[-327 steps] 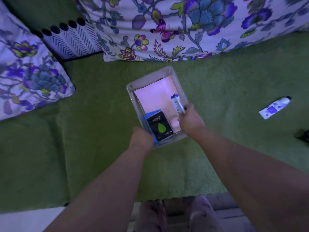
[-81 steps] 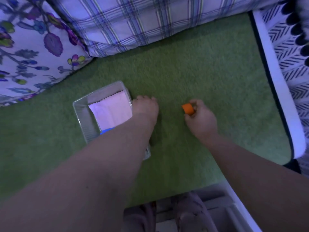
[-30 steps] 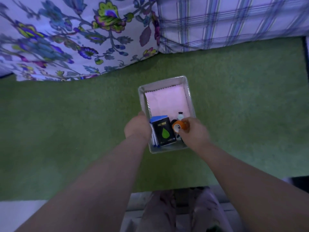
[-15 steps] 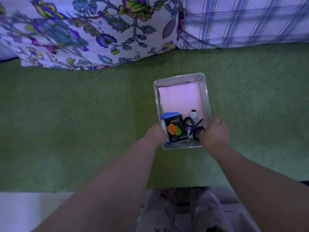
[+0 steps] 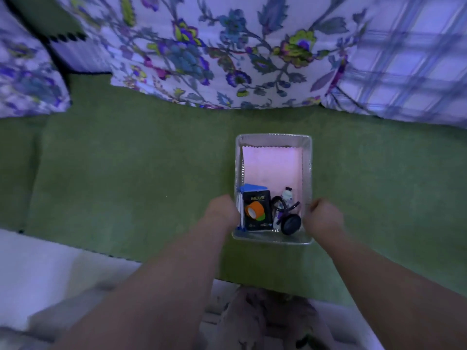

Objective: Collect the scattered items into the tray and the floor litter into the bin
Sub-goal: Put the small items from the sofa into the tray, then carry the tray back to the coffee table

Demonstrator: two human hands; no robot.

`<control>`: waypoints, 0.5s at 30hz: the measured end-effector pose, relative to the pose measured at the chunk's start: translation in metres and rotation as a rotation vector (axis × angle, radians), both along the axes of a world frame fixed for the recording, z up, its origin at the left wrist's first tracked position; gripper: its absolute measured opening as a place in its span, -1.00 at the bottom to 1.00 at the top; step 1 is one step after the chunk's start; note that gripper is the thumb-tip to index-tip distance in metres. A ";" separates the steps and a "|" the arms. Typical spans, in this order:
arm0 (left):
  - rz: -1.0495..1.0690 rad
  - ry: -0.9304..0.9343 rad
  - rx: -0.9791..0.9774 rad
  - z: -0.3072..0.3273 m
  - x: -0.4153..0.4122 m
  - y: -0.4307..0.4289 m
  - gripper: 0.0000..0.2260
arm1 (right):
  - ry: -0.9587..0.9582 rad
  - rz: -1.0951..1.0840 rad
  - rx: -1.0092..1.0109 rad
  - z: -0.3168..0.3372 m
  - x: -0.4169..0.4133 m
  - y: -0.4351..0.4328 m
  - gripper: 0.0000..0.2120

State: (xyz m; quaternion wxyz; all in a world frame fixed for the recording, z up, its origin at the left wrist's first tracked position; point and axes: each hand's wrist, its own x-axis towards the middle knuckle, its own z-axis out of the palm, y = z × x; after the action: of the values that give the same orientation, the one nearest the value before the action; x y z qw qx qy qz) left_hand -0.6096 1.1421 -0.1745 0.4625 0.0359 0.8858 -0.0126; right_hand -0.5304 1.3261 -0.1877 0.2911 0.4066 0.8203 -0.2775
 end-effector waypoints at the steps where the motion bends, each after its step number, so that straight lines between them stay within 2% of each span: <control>1: 0.022 0.018 -0.004 0.008 -0.001 -0.009 -0.77 | 0.021 0.036 -0.001 0.007 -0.007 -0.006 -0.79; 8: 0.364 0.186 0.034 0.075 0.013 -0.075 -0.77 | 0.239 0.272 -0.066 0.071 -0.053 -0.051 -0.78; 15: 0.730 0.273 0.080 0.129 0.067 -0.130 -0.83 | 0.298 0.570 -0.101 0.128 -0.063 -0.104 -0.80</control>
State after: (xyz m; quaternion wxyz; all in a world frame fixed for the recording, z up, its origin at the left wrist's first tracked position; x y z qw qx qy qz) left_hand -0.5427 1.0117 -0.0452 0.3126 -0.2654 0.8936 0.1826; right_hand -0.5937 1.2223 -0.0600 0.2538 0.1003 0.9199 -0.2817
